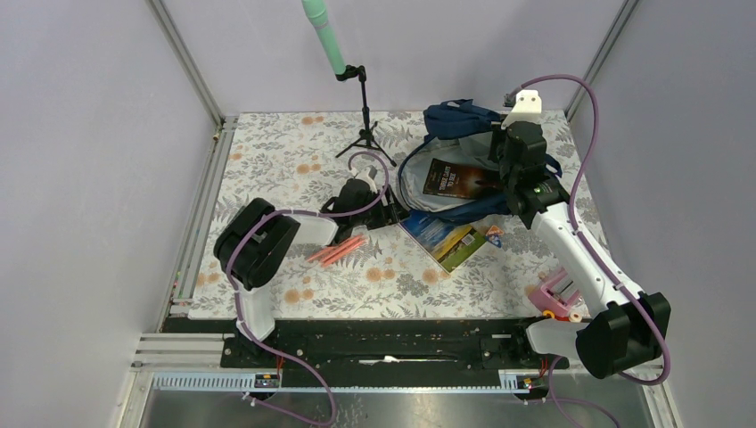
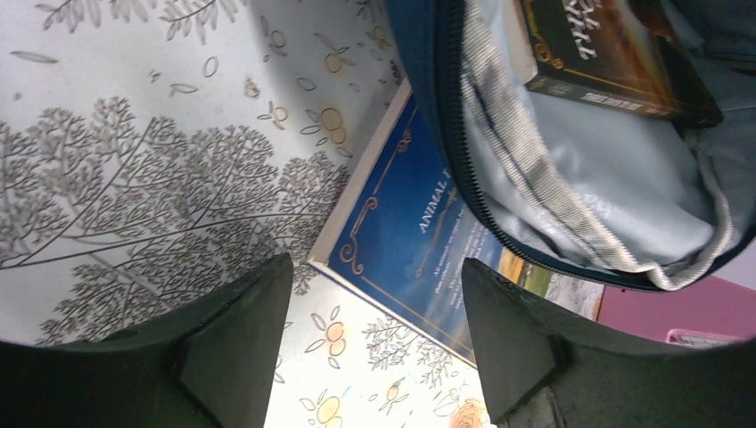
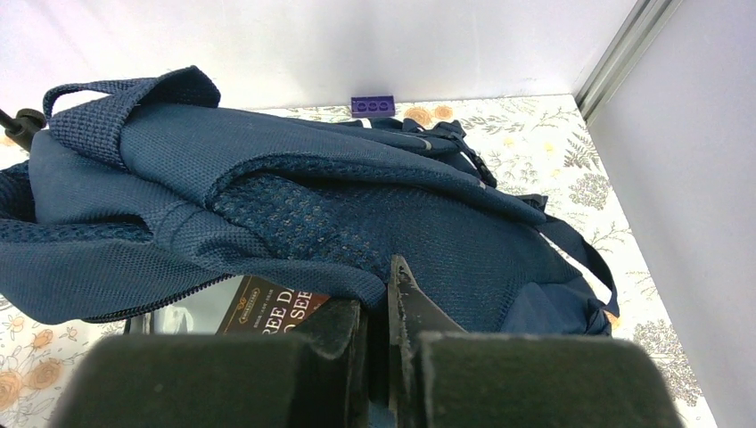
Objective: Pack the student bag
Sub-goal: Pick up the book from the center of the board.
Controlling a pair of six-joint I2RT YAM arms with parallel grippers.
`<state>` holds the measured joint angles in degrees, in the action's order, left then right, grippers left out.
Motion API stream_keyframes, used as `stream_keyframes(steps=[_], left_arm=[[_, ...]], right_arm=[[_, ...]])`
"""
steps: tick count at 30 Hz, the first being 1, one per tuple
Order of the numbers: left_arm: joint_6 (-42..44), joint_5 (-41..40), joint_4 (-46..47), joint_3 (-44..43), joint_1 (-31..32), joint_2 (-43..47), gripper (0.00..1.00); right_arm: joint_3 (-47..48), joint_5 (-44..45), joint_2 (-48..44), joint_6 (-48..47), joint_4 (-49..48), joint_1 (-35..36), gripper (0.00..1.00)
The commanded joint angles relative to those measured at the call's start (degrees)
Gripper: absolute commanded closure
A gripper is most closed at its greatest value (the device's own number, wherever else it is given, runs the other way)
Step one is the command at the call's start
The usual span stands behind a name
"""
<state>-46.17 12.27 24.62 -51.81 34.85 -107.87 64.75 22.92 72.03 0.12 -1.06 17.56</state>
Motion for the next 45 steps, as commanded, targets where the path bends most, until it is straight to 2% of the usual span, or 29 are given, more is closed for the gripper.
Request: stream_keyframes(steps=[1, 9, 27, 32, 41, 45], left_arm=[[-2.5, 3.2, 6.8, -1.4, -0.2, -0.8, 0.31], [-3.6, 4.8, 8.3, -2.1, -0.2, -1.4, 0.37], [-2.2, 1.7, 3.4, -4.2, 1.3, -2.7, 0.37], [-3.6, 2.2, 4.6, -4.2, 2.0, -2.8, 0.38], [-9.0, 2.5, 13.9, -1.5, 2.1, -1.9, 0.40], [-9.6, 3.2, 14.2, -2.1, 2.4, -3.0, 0.40]], right_arm=[[1.8, 0.9, -2.4, 2.8, -4.3, -0.7, 1.00], [1.6, 0.6, -2.2, 3.2, -4.3, -0.8, 1.00], [1.5, -0.3, -2.2, 4.2, -4.2, -0.8, 1.00], [1.5, -0.5, -2.2, 4.4, -4.2, -0.8, 1.00], [1.4, -0.9, -2.2, 4.6, -4.2, -0.8, 1.00], [1.2, -1.0, -2.1, 4.6, -4.2, -0.8, 1.00]])
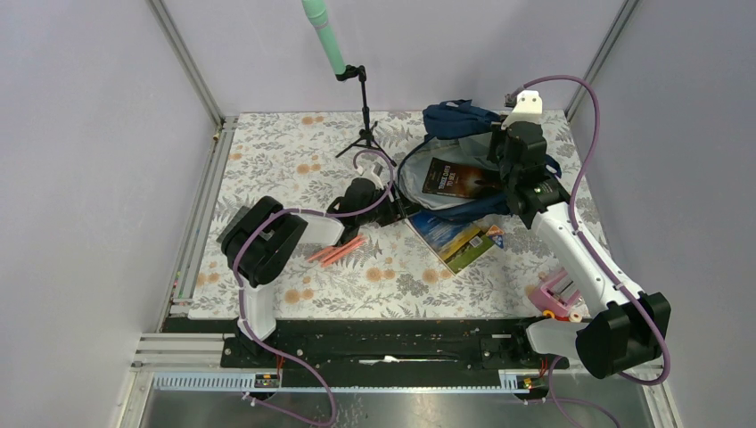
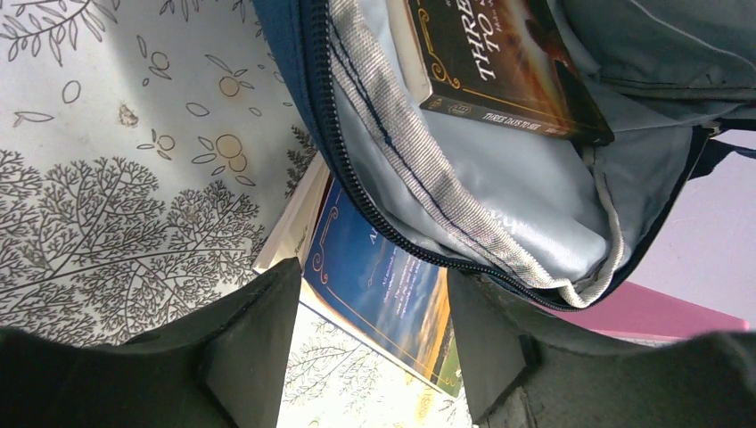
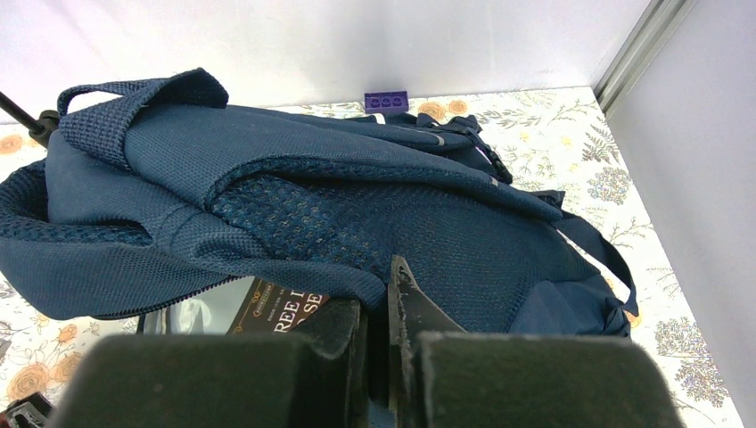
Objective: Pack the student bag
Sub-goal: Pick up the book from the center of the board.
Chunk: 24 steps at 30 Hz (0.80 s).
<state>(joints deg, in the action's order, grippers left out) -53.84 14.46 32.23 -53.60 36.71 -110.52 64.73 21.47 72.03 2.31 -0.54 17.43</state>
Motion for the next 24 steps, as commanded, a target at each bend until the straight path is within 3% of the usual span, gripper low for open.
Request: stream_keyframes(steps=[1, 11, 19, 24], left_arm=[[-2.4, 1.2, 7.2, -0.1, 0.5, -0.7, 0.41], [-5.1, 1.9, 11.9, 0.9, 1.5, -2.4, 0.42], [-6.9, 2.4, 14.9, 0.8, 1.7, -4.4, 0.56], [-6.7, 2.8, 15.7, 0.9, 1.9, -5.1, 0.57]], right_arm=[[1.2, 0.5, -2.1, 2.4, -4.7, -0.6, 1.00], [1.3, 0.4, -1.6, 2.8, -4.8, -0.6, 1.00], [1.4, 0.2, -1.5, 3.0, -4.7, -0.6, 1.00], [1.4, 0.2, -1.5, 2.9, -4.7, -0.7, 1.00]])
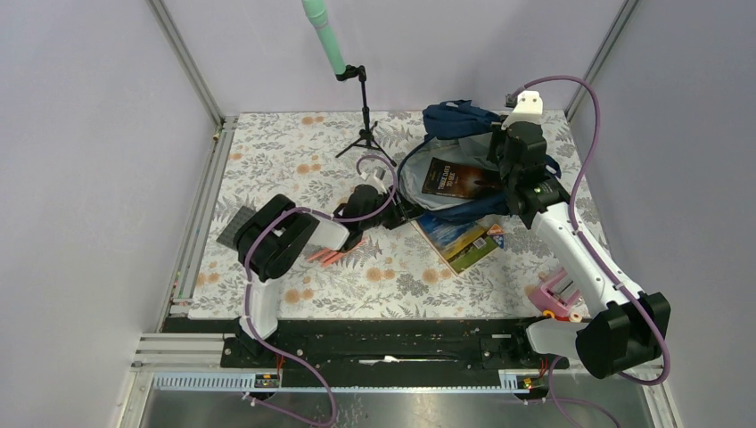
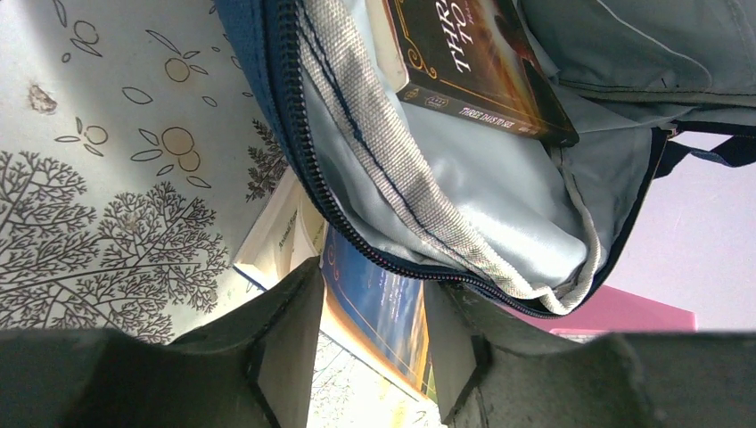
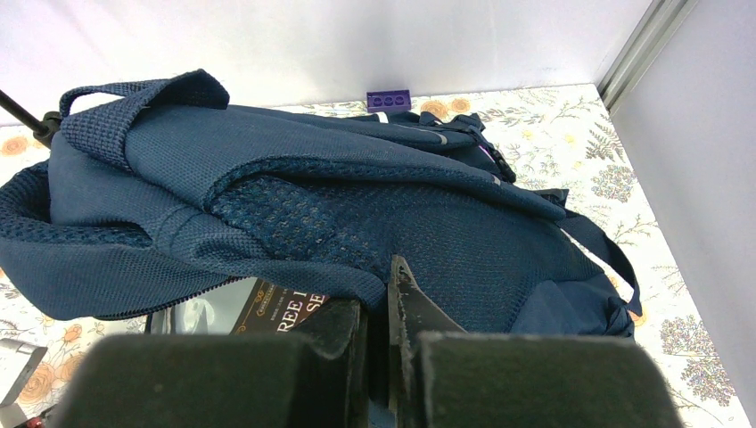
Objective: Pack the student bag
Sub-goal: Pick up the book from the center of the board.
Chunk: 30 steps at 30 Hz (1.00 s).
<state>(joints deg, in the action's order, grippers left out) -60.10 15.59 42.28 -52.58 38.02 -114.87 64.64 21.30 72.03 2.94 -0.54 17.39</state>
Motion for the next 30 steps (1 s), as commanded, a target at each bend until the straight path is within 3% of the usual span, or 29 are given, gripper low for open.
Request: stream_keyframes(steps=[1, 14, 20, 30], left_arm=[[-0.5, 1.8, 5.6, -0.2, 0.6, -1.1, 0.57], [0.0, 0.3, 5.9, -0.5, 1.0, -2.4, 1.00], [0.5, -1.9, 7.6, 4.9, 0.1, 2.2, 1.00], [7.7, 4.4, 8.9, 13.6, -1.4, 13.7, 1.00]], right_arm=[[1.5, 0.4, -1.5, 2.3, -4.7, -0.6, 1.00], [1.6, 0.3, -1.1, 2.5, -4.7, -0.6, 1.00], [1.4, 0.3, -1.4, 2.3, -4.5, -0.6, 1.00], [-0.8, 0.5, -3.1, 2.0, -4.1, -0.6, 1.00]])
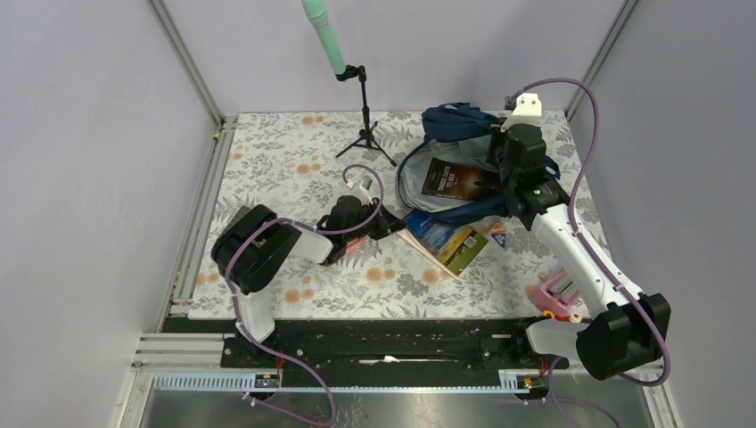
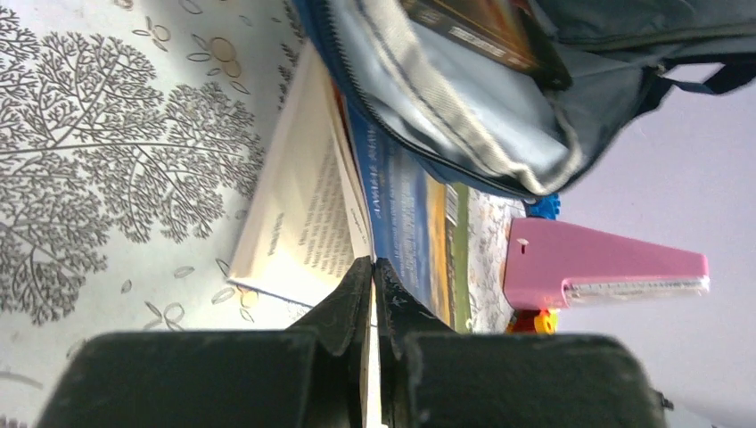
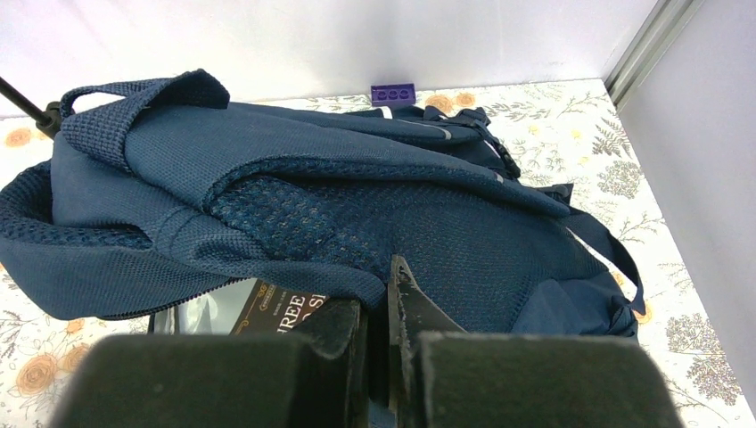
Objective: Pack the student bag
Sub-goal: Pick up the book from the center of the board.
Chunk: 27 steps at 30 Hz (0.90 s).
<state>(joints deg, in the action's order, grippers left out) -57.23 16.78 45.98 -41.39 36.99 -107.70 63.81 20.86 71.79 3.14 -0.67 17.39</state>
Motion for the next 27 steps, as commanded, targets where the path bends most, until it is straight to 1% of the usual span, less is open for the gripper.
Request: stream_keyframes(steps=[1, 5, 9, 16, 17, 18, 19, 21, 22, 23, 24, 25, 27], left_arm=[[5.1, 3.6, 5.9, 3.1, -0.3, 7.7, 1.00], [5.2, 3.8, 4.5, 4.9, -0.3, 12.1, 1.00], [7.6, 1.5, -0.7, 6.3, -0.4, 16.1, 1.00], [6.9, 2.3, 0.3, 6.3, -0.5, 16.0, 1.00], [7.2, 2.1, -0.1, 6.3, -0.4, 16.1, 1.00], [7.8, 1.9, -1.0, 6.2, -0.5, 16.4, 1.00], [8.6, 1.7, -2.5, 6.0, -0.6, 16.6, 1.00], [9.6, 1.3, -5.2, 5.7, -0.9, 17.1, 1.00], [10.0, 1.3, -5.7, 6.1, -1.1, 17.4, 1.00], [10.2, 1.3, -5.7, 6.6, -1.3, 17.9, 1.00], [10.2, 1.3, -5.7, 7.1, -1.6, 18.5, 1.00], [10.2, 1.6, -5.6, 7.7, -1.8, 19.2, 1.00], [10.5, 1.8, -5.9, 8.3, -2.1, 20.8, 1.00]], right_arm=[[-0.1, 0.8, -3.0, 1.9, -3.9, -0.6, 1.00], [-0.5, 0.3, -3.5, 2.6, -3.0, -0.6, 1.00], [-1.8, -0.1, -3.8, 3.3, -3.1, -0.6, 1.00], [-5.3, -2.9, -4.2, 4.3, -0.7, -0.6, 1.00], [-6.0, -3.4, -4.9, 4.7, -0.1, -0.6, 0.95], [-6.8, -4.1, -5.7, 5.1, 0.2, -0.6, 0.87], [-7.6, -5.1, -7.2, 5.5, 2.5, -0.6, 0.75], [-10.0, -7.4, -9.9, 6.8, 5.1, -0.6, 0.43], [-10.9, -8.4, -11.4, 8.2, 6.7, -0.6, 0.25], [-11.8, -9.4, -13.1, 9.3, 8.2, -0.6, 0.16], [-12.9, -10.8, -14.6, 10.0, 9.7, -0.6, 0.08], [-13.9, -12.0, -16.2, 11.1, 11.0, -0.6, 0.03], [-16.4, -17.0, -19.3, 12.1, 12.7, -0.6, 0.00]])
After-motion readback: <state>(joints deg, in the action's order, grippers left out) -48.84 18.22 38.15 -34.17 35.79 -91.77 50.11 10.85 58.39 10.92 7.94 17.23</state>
